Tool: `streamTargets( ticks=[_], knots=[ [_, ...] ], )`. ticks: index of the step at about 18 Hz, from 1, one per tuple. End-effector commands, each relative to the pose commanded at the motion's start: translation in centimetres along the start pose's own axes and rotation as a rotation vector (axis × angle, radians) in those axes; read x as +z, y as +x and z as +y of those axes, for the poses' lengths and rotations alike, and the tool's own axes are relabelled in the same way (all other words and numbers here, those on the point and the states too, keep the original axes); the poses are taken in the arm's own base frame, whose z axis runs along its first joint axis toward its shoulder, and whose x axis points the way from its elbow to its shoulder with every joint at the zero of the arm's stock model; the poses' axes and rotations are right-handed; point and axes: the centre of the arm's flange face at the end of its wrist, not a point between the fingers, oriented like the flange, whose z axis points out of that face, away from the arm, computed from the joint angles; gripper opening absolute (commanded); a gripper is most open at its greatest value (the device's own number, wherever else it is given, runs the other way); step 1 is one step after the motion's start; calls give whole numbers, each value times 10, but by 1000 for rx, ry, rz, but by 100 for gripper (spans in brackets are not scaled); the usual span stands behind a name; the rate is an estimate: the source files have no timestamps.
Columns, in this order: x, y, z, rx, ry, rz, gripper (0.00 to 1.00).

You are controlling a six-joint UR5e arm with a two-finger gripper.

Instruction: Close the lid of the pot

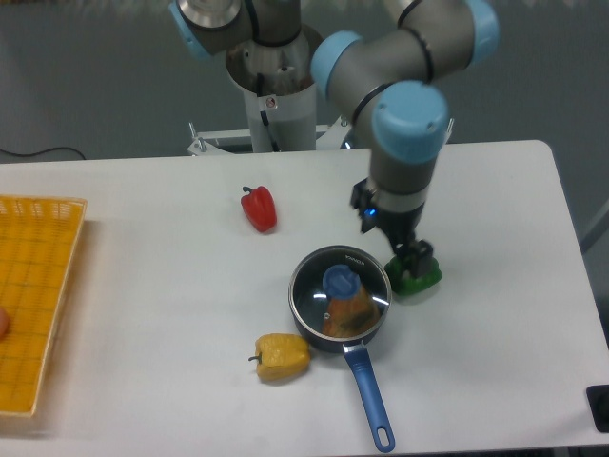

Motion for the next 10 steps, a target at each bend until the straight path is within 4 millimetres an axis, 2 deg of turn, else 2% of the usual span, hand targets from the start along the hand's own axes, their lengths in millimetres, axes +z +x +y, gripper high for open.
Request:
streamTargets(
  ticks=[1,6,8,10],
  knots=[
    [-9,6,19,24,16,-4,100],
    [-26,23,96,195,57,-9,100],
    [-29,29,111,239,55,-8,100],
    [-28,33,112,238,52,-7,100]
  ],
)
